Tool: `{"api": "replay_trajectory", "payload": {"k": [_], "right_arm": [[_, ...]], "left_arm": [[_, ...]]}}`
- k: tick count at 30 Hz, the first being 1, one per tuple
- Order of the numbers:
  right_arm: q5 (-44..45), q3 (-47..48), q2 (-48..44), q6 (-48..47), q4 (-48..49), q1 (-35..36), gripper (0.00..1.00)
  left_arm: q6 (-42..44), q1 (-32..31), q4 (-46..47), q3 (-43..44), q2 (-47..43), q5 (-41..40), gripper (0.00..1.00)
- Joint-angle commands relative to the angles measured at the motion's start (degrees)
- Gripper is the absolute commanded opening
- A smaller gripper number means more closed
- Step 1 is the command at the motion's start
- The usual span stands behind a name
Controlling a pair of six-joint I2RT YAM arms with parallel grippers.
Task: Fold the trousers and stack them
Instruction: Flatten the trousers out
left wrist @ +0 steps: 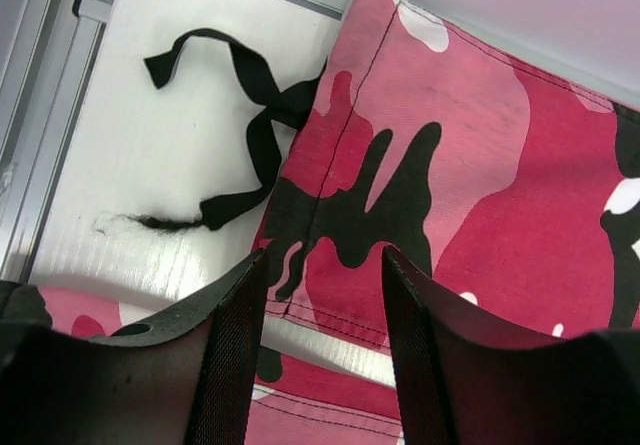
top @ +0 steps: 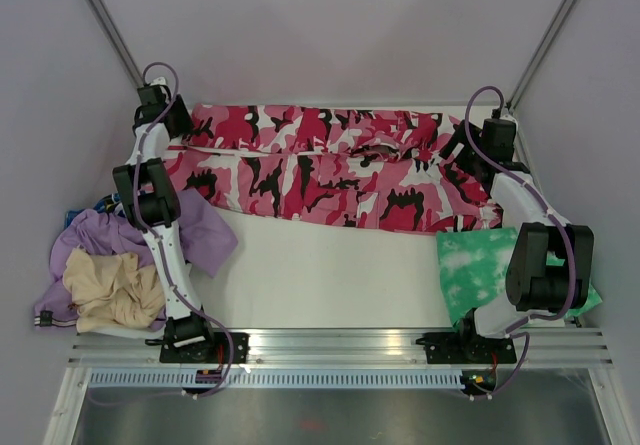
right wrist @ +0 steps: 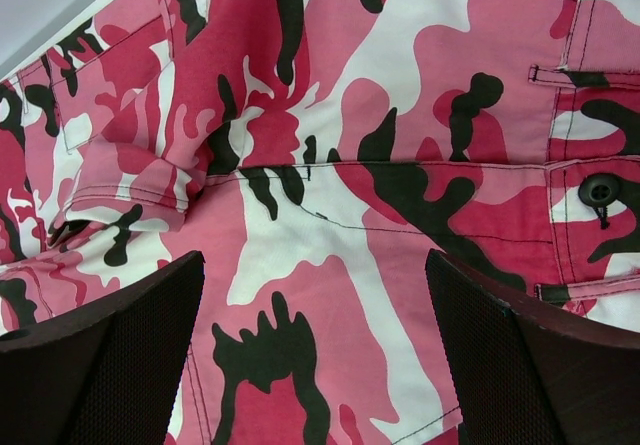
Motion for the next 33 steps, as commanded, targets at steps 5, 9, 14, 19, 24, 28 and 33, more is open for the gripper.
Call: {"api": "replay_trajectory", "payload": {"k": [5,9,14,19,24,28,33], "right_arm": [[0.03,0.87,-1.89,-0.35,0.28,0.07,0.98],[0.03,1.22,-1.45,-0.09,0.37,-0.01,0.98],[-0.06,1.83,-0.83,-0.08,0.28,-0.02,0.98],[0.03,2.01,-0.74,-0.17,0.1,-0.02,0.98],[0.03,1.4,-0.74,0.18,0.36,0.07,0.98],[0.03,1.13,-0.74,0.27,0.28,-0.02,0.98],[0.38,-0.19,-1.62,0.53,1.24,-0.02,0.98]], "left_arm": [[6.92,1.47,-5.97,7.37,4.69,-0.24,0.58],[8.58,2.09,-6.42,7.2,4.6,2.56,0.62],[12.37,2.09,-8.8,7.64,5.83,6.09,0.73],[11.85,2.09,-10.64,9.57,6.71,5.74,0.68],[12.02,2.09,-11.08,10.36,7.24,5.92,0.52],[11.94,2.0,-11.61,11.33,7.77,5.3,0.49],[11.67,1.91,-11.79,11.68,7.94,4.34,0.39]]}}
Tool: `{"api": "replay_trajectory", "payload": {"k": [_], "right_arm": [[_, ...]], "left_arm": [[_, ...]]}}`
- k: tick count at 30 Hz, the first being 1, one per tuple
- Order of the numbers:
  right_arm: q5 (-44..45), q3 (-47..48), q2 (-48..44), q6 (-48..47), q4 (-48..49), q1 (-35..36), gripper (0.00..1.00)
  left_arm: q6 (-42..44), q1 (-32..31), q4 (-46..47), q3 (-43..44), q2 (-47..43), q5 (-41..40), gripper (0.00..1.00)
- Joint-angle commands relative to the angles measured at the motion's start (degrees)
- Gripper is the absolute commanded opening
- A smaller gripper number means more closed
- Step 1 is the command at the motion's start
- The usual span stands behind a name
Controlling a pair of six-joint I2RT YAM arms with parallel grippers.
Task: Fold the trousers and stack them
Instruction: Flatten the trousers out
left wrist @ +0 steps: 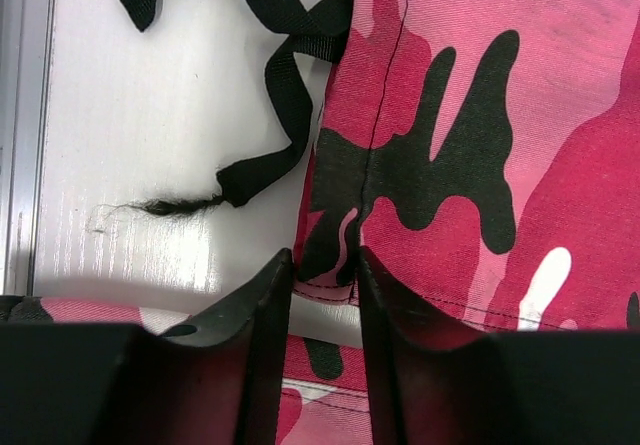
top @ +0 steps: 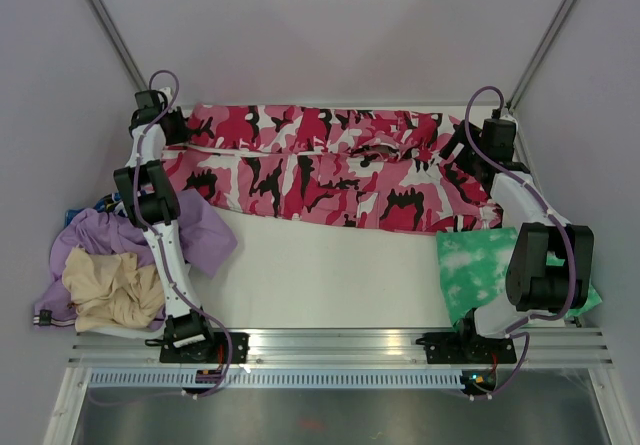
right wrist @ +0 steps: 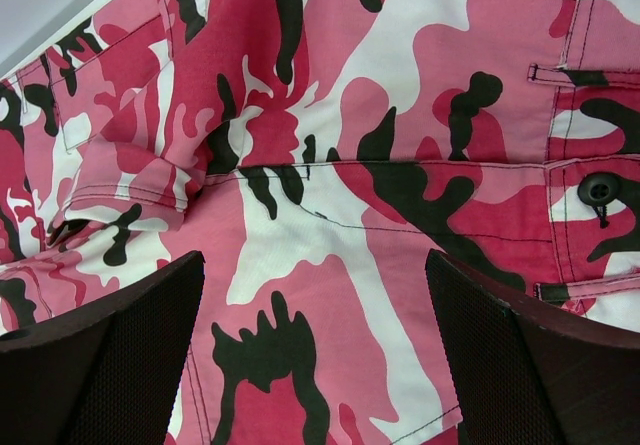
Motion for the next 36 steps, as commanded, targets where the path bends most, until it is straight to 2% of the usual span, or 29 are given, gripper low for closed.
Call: {"api": "replay_trajectory", "payload": {"k": [1,2,6,8,15,19,29,36], "right_arm": [[1.32,-0.27,-1.51,0.51,1.49,0.07,0.98],[1.33,-0.19,-1.43,0.42,1.4,-0.01,0.98],[1.24,0.08,-0.9,0.16,1.31,-0.01,0.98],[1.33,-0.01,-0.99,0.07,1.57,-0.02,0.98],[1.41,0.08,-1.07,-0.02,1.31,-0.01,0.98],[1.59,-0.19,-1.25,0.42,1.13,-0.02,0.98],[2.73,-0.37,0.33,0.42,1.22,0.07,0.98],[9.49,6.13,9.81,-2.04,-0.01,-0.36,0.98]], "left_arm": [[1.81,0.1,-0.33,2.61,1.19,-0.65,0.37],[1.81,-0.16,-0.25,2.61,1.28,-1.0,0.31],[2.6,-0.6,-0.25,2.52,1.1,-1.79,0.17],[2.34,-0.69,-0.25,2.26,1.1,-2.32,0.02],[0.32,0.71,0.55,0.24,-0.39,-11.54,0.02],[-4.25,3.96,1.42,-0.46,-2.15,-11.64,0.02],[-4.34,7.31,5.64,-6.78,-4.87,-18.49,0.02],[-4.78,7.57,6.43,-7.32,-5.23,-18.05,0.02]]}}
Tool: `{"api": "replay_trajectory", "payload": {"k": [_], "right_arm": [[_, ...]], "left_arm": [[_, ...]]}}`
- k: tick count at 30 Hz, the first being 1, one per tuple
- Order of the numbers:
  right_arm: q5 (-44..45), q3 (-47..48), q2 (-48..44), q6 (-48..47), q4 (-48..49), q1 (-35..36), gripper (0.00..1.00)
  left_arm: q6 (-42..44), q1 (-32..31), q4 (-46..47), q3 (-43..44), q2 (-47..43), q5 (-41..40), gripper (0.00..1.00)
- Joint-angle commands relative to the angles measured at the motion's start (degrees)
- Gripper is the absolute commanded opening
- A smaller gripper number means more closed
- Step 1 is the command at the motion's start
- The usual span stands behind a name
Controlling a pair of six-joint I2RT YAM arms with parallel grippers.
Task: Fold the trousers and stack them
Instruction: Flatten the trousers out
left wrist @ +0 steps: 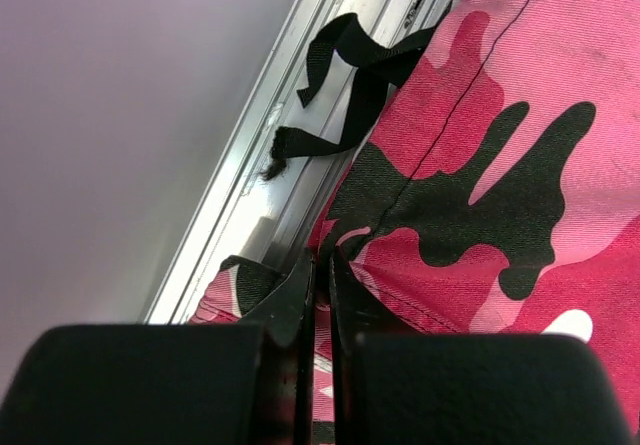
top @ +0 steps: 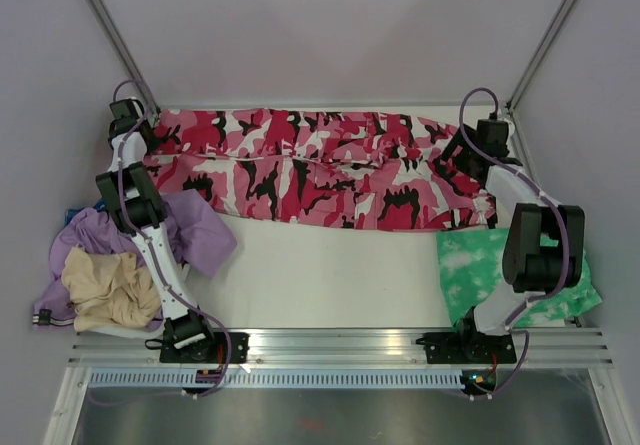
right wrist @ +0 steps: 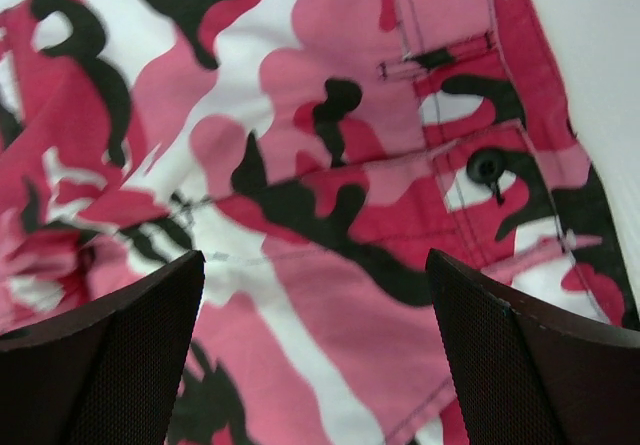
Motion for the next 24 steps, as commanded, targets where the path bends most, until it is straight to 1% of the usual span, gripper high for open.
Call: {"api": "replay_trajectory", "payload": {"k": [1,3,4,6,7,8,10,11,13,16,17,18,20,21,24], "right_arm": [[5.65,7.37,5.69,-1.69,0.12,-0.61,0.98],[5.23,10.9,10.34,-1.87,-0.05,-2.36,0.98],[5.4,15.27,12.01,-2.3,-1.01,-2.8,0.98],[7.32,19.77,17.37,-4.4,-2.24,-3.51,0.98],[8.9,24.4,19.22,-5.29,-3.9,-3.6,0.98],[9.52,26.8,22.72,-6.08,-4.96,-3.68,0.98],[10.84,32.06,25.81,-8.45,-7.07,-3.86,0.98],[11.89,33.23,28.35,-9.24,-7.26,-3.86,0.98],[12.95,35.43,30.56,-11.18,-7.17,-3.95,0.98],[13.13,38.6,34.78,-11.54,-8.66,-4.56,0.96],[12.61,39.12,36.36,-11.54,-8.84,-4.82,0.94],[11.21,39.83,37.07,-11.54,-8.76,-4.91,0.87],[9.97,39.92,38.39,-11.45,-8.32,-5.0,0.82],[8.92,40.01,38.74,-11.45,-8.05,-5.0,0.76],[7.34,42.11,41.03,-10.75,-8.66,-5.0,0.75]], "left_arm": [[-1.04,1.25,0.47,-1.11,-2.69,-4.37,0.02],[-1.04,1.25,0.38,-1.11,-2.69,-4.11,0.02],[-1.13,1.25,0.38,-1.2,-2.69,-3.93,0.02],[-1.3,1.25,0.38,-1.29,-2.69,-3.14,0.02],[-1.22,1.25,0.47,-1.38,-2.78,-2.53,0.02],[-1.13,1.25,0.38,-1.46,-2.78,-1.83,0.02],[-1.13,1.25,0.73,-2.08,-2.95,-1.47,0.02],[-1.13,1.25,0.9,-2.25,-3.13,-1.21,0.02],[-0.95,1.25,1.35,-2.96,-3.57,-0.94,0.02],[-1.04,1.25,1.52,-3.13,-3.92,-0.33,0.02],[-1.04,1.25,1.7,-3.13,-4.01,0.11,0.02],[-1.04,1.25,1.61,-3.13,-4.18,0.46,0.02],[-1.04,1.17,1.78,-3.13,-4.36,1.08,0.02],[-1.04,1.17,1.79,-3.13,-4.36,1.25,0.02],[-0.78,1.17,1.96,-3.13,-4.8,1.17,0.02]]}}
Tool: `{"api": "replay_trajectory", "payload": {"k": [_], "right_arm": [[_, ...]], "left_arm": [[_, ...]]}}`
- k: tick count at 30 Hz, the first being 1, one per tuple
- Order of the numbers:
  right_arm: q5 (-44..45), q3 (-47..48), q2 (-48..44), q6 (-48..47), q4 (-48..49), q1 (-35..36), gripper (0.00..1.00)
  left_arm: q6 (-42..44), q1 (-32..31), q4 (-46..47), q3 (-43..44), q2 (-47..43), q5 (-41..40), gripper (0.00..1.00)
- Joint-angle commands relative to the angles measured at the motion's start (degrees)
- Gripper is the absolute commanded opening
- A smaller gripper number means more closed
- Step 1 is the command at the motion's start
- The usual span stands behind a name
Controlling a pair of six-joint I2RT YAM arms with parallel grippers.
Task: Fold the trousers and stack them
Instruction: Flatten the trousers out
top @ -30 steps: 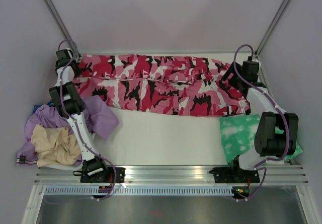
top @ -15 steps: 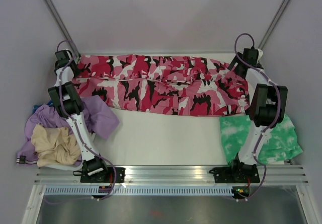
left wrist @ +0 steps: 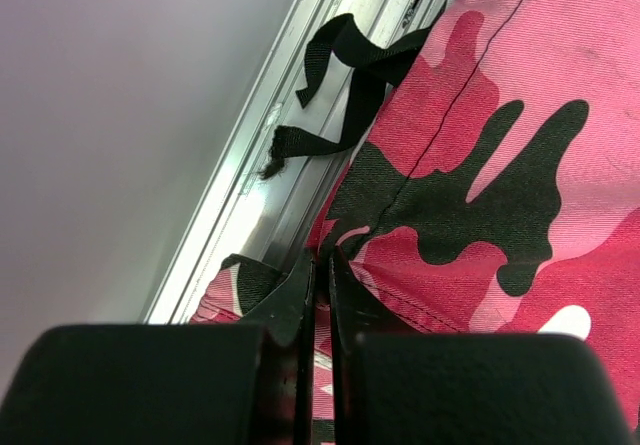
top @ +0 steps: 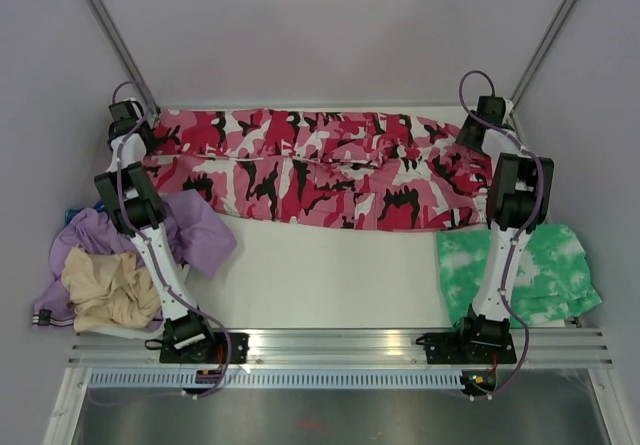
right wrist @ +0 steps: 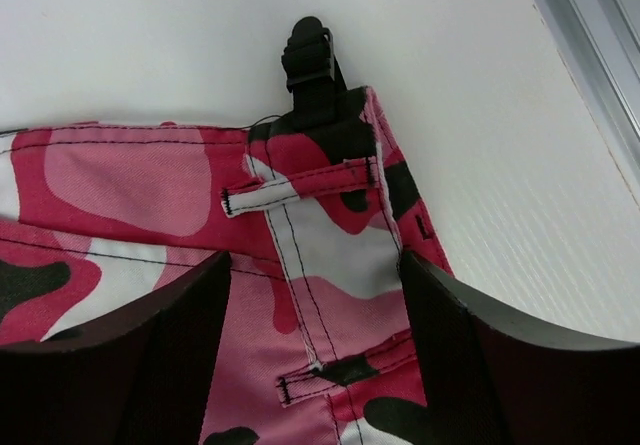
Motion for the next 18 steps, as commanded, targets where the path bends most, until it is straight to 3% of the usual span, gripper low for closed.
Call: {"api": "replay_trajectory", "payload": {"k": [1,2,6,8,11,16,18], "right_arm": [[-3.68,3.78,4.22,-0.12,-1.63,-0.35,0.74],[-4.3,4.92,5.1,-0.12,-2.06,-0.35,0.71],[-5.98,13.42,10.02,0.32,-6.45,-0.43,0.32],[-6.51,16.51,12.58,0.75,-7.51,-0.35,0.26],[-4.93,23.71,15.39,2.33,-9.62,-0.43,0.3],[-4.04,26.02,16.8,6.19,-9.9,-2.1,0.38],[-7.02,25.49,16.45,6.04,-8.4,-2.72,0.5]], "left_arm": [[-0.67,1.08,-0.01,-0.62,-3.51,0.05,0.02],[-0.67,1.08,-0.01,-0.53,-3.68,-0.21,0.02],[-0.67,0.99,0.7,-0.53,-3.95,-0.57,0.02],[-0.84,0.99,0.96,-0.45,-3.86,-0.65,0.02],[-1.02,0.82,1.66,-0.53,-3.78,-1.18,0.02],[-1.37,0.38,4.29,-0.44,-3.42,-2.76,0.02],[-2.51,0.29,5.26,-0.27,-3.16,-2.68,0.02]]}}
